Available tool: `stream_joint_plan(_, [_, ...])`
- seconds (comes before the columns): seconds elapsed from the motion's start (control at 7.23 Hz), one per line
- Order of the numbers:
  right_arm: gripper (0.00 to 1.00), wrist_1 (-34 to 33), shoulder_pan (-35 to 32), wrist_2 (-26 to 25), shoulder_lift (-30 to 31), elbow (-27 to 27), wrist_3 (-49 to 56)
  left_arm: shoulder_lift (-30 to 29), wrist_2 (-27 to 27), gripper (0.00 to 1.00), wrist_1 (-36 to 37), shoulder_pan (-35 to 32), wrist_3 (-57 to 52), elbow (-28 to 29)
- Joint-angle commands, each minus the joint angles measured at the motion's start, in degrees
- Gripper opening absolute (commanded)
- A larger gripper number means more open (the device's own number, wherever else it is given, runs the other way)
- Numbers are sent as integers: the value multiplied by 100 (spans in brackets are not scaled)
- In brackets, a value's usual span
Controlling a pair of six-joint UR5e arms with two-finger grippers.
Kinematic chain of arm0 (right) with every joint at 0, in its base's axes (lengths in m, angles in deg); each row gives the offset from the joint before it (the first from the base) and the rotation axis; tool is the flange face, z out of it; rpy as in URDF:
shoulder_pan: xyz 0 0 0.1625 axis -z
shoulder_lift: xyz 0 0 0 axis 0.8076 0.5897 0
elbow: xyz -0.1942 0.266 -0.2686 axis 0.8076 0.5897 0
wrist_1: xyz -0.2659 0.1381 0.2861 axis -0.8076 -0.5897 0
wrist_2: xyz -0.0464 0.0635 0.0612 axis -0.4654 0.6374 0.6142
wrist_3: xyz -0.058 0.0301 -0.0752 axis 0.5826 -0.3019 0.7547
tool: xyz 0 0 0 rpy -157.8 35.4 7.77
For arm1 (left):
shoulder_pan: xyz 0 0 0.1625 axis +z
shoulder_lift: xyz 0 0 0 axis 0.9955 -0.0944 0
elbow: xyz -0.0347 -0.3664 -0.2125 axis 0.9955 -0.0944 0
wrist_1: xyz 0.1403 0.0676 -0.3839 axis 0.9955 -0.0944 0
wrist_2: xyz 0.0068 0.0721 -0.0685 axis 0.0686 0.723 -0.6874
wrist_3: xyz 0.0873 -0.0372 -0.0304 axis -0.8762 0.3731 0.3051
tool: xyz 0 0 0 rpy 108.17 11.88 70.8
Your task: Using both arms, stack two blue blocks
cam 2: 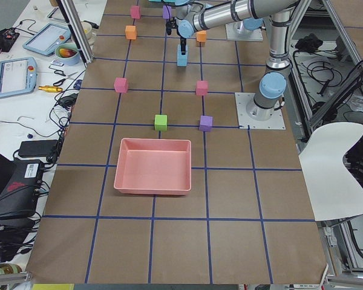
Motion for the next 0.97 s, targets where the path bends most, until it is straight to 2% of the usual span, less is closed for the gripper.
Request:
stream_joint_plan(0.0, [100,27,-8,-21,36,0,-2,223,-90,85,-287,174,-85,336])
stream_joint_plan(0.14, [100,28,-17,-4,54,9,7,407,-82,89,-742,288,-146,642])
stream_joint_plan(0.41, [100,-25,-8,31,63,0,-2,924,75,92,-1954,875,-1589,1267])
stream_joint_plan(0.83, [100,-86,-8,31,-7,-52,-19,1611,93,100,-2608,2332,-3069,1541])
